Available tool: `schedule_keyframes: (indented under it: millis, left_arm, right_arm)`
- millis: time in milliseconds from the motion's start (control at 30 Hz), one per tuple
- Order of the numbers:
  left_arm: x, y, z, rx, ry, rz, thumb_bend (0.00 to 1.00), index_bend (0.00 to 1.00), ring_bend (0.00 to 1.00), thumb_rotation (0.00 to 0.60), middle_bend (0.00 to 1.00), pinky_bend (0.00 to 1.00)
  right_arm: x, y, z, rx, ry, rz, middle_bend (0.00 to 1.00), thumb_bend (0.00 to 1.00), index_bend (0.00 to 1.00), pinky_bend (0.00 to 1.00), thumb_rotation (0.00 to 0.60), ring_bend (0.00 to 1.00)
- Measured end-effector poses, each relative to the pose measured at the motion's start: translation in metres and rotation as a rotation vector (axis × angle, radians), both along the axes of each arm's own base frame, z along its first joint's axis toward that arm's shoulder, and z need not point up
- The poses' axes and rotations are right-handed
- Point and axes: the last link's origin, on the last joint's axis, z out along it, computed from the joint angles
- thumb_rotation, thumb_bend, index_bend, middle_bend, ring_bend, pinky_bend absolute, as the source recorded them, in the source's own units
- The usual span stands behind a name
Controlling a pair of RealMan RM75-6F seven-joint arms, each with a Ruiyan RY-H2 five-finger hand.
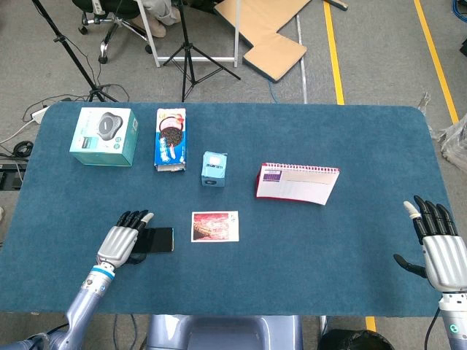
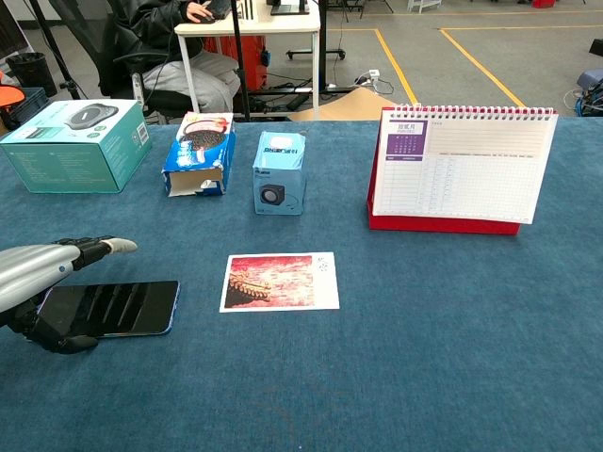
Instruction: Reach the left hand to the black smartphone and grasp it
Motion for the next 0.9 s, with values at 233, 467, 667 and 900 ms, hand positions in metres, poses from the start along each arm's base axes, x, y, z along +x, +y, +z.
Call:
schedule_keyframes:
  millis: [233,467,667,900]
  left_arm:
    - [-0.0026,0.003,-0.0051,-0.014,0.002,0.008,0.27,0.0,0.0,0.6,0.0,0.0]
    - [-0.0035,0.0026,-0.009,-0.025,0.007,0.001,0.42,0.0,0.0,0.6,0.0,0.02]
    - [-0.0053,0.0013,-0.0094,-0.029,0.021,0.01,0.56,0.03,0.12,0.6,0.06,0.13]
    - [-0.005,-0.0023,-0.0071,-0.034,0.028,0.004,0.72,0.13,0.19,0.6,0.13,0.18]
  right_arm:
    - [-0.0007,-0.0007,-0.0007,0.002,0.0,-0.004,0.0,0.0,0.07,0.0,0.6,0.0]
    - [-0.0014,-0.0013,-0.0008,0.004,-0.002,-0.006,0.0,0.0,0.07,0.0,0.6,0.0]
    - [-0.0014,-0.0015,-0.0014,0.008,-0.003,-0.006,0.0,0.0,0.07,0.0,0.6,0.0]
    - [-0.0014,-0.0015,-0.002,0.011,-0.003,-0.007,0.0,0.0,0.07,0.0,0.6,0.0]
